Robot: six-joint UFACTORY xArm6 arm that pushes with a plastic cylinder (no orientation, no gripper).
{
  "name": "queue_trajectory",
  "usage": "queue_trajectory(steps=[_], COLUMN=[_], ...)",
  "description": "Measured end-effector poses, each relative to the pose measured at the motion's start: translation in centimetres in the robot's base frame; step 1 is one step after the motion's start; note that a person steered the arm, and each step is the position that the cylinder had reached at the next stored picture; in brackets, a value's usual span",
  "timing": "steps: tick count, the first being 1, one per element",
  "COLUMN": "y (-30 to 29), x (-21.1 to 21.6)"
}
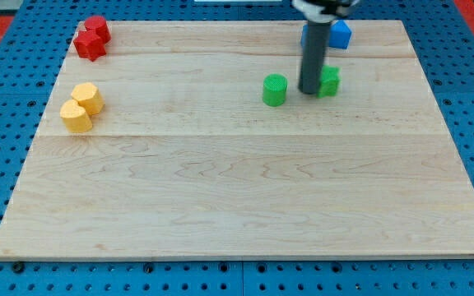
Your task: Place the green star below the blue cube
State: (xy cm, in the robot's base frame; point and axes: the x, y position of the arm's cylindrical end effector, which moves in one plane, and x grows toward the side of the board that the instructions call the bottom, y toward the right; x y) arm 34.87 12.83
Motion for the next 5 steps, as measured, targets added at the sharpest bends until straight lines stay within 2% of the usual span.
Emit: queue_trajectory(steps=[1,3,5], y=[5.8,13.5,4.2], x=[-0.1,-0.7,-3.9])
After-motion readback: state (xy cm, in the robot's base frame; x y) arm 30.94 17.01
